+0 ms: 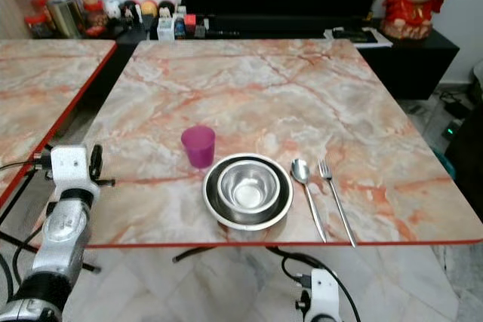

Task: Setting the table

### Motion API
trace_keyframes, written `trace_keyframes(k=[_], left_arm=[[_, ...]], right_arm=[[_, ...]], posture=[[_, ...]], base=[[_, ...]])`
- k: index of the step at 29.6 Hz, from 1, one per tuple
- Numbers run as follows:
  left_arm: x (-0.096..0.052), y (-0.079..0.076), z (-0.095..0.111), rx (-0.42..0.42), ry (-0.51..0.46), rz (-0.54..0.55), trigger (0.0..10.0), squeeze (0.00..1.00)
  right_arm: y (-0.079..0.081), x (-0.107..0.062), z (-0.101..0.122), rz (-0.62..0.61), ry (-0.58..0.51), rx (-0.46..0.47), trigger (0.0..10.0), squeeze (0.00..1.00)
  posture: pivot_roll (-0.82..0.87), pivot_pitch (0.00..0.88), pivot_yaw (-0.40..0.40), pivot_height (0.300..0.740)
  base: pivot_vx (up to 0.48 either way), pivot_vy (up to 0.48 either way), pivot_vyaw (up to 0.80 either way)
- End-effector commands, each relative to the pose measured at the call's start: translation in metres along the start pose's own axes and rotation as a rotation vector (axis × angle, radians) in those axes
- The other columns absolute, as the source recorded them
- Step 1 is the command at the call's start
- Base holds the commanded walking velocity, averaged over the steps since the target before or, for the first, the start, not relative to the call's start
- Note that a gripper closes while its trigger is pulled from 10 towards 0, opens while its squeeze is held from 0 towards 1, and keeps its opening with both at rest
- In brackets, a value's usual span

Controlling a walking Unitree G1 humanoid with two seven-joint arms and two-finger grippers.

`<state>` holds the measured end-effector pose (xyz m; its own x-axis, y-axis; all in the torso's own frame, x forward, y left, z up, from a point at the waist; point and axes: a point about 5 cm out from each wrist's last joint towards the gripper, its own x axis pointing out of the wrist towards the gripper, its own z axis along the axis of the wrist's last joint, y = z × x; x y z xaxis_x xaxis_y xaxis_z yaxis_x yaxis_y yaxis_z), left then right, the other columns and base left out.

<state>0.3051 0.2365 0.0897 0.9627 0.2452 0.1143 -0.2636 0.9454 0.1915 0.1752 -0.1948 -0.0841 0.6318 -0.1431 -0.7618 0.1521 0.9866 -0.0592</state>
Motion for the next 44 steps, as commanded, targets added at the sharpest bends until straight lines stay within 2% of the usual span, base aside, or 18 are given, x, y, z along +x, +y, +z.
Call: trace_keyframes(k=[1, 3, 4, 10, 11, 13, 15, 16, 19, 21, 26, 28, 29, 31, 32, 36, 40, 44], left_arm=[[-0.004, 0.016, 0.001, 0.041, -0.027, 0.076, 10.0, 0.0], [-0.014, 0.03, -0.009, 0.077, -0.001, 0.154, 10.0, 0.0], [-0.026, 0.049, -0.017, 0.113, 0.025, 0.251, 10.0, 0.0], [-0.045, 0.083, -0.034, 0.139, 0.102, 0.424, 10.0, 0.0], [-0.045, 0.083, -0.034, 0.14, 0.101, 0.425, 10.0, 0.0], [-0.06, 0.103, -0.049, 0.19, 0.183, 0.476, 10.0, 0.0], [-0.072, 0.112, -0.058, 0.244, 0.246, 0.513, 10.0, 0.0], [-0.072, 0.112, -0.058, 0.244, 0.246, 0.513, 10.0, 0.0], [-0.095, 0.119, -0.079, 0.343, 0.391, 0.574, 10.0, 0.0], [-0.104, 0.119, -0.088, 0.362, 0.454, 0.578, 10.0, 0.0], [-0.121, 0.106, -0.111, 0.311, 0.606, 0.531, 10.0, 0.0], [-0.125, 0.093, -0.122, 0.24, 0.68, 0.467, 10.0, 0.0], [-0.126, 0.075, -0.131, 0.132, 0.745, 0.371, 10.0, 0.0], [-0.126, 0.069, -0.133, 0.097, 0.762, 0.336, 10.0, 0.0], [-0.125, 0.052, -0.138, 0.054, 0.807, 0.217, 10.0, 0.0], [-0.124, 0.007, -0.142, -0.01, 0.856, -0.081, 10.0, 0.0], [-0.124, -0.009, -0.143, -0.024, 0.881, -0.165, 10.0, 0.0], [-0.126, -0.012, -0.145, -0.008, 0.919, -0.198, 10.0, 0.0]], right_arm=[[-0.002, 0.0, 0.0, -0.012, -0.01, 0.011, 10.0, 0.0], [-0.001, -0.001, 0.0, -0.011, -0.01, 0.01, 10.0, 0.0], [-0.001, -0.001, -0.002, -0.01, -0.008, 0.009, 10.0, 0.0], [0.0, -0.001, -0.002, -0.005, -0.006, 0.004, 10.0, 0.0], [0.0, -0.001, -0.002, -0.005, -0.006, 0.005, 10.0, 0.0], [0.0, -0.001, -0.001, -0.005, -0.006, 0.001, 10.0, 0.0], [0.0, 0.0, -0.001, -0.005, -0.008, 0.001, 10.0, 0.0], [0.0, 0.0, -0.001, -0.005, -0.008, 0.001, 10.0, 0.0], [0.003, 0.0, 0.001, -0.003, -0.011, 0.006, 10.0, 0.0], [0.004, 0.0, 0.001, -0.002, -0.011, 0.008, 10.0, 0.0], [0.005, 0.0, 0.0, -0.002, -0.006, 0.012, 10.0, 0.0], [0.004, -0.001, -0.001, -0.006, -0.002, 0.013, 10.0, 0.0], [0.002, -0.001, -0.002, -0.01, 0.0, 0.013, 10.0, 0.0], [0.002, -0.001, -0.002, -0.011, 0.001, 0.014, 10.0, 0.0], [0.002, -0.001, -0.002, -0.012, 0.004, 0.011, 10.0, 0.0], [0.001, 0.0, -0.002, -0.013, 0.009, 0.012, 10.0, 0.0], [0.002, 0.0, -0.001, -0.01, 0.015, 0.018, 10.0, 0.0], [0.003, 0.001, 0.001, -0.01, 0.014, 0.02, 10.0, 0.0]], posture=[[0.02, 0.0, 0.001, 0.736], [0.02, 0.0, 0.001, 0.736], [0.02, 0.0, 0.001, 0.736], [0.04, 0.0, -0.003, 0.736], [0.04, 0.0, -0.003, 0.736], [0.05, 0.0, -0.012, 0.736], [0.06, 0.0, -0.012, 0.736], [0.06, 0.0, -0.012, 0.736], [0.06, 0.0, -0.008, 0.736], [0.06, 0.0, -0.007, 0.736], [0.06, 0.0, -0.005, 0.736], [0.05, 0.0, -0.009, 0.736], [0.05, 0.0, -0.01, 0.736], [0.05, 0.0, -0.011, 0.736], [0.05, 0.0, -0.012, 0.736], [0.04, 0.0, -0.006, 0.736], [0.03, 0.0, -0.004, 0.736], [0.02, 0.0, -0.004, 0.736]], base=[[0.0, 0.0, 0.0], [0.0, 0.0, 0.0], [0.0, 0.0, 0.0], [0.0, 0.0, 0.0], [0.0, 0.0, 0.0], [0.0, 0.0, 0.0], [0.0, 0.0, 0.0], [0.0, 0.0, 0.0], [0.0, 0.0, 0.0], [0.0, 0.0, 0.0], [0.0, 0.0, 0.0], [0.0, 0.0, 0.0], [0.0, 0.0, 0.0], [0.0, 0.0, 0.0], [0.0, 0.0, 0.0], [0.0, 0.0, 0.0], [0.0, 0.0, 0.0], [0.0, 0.0, 0.0]])
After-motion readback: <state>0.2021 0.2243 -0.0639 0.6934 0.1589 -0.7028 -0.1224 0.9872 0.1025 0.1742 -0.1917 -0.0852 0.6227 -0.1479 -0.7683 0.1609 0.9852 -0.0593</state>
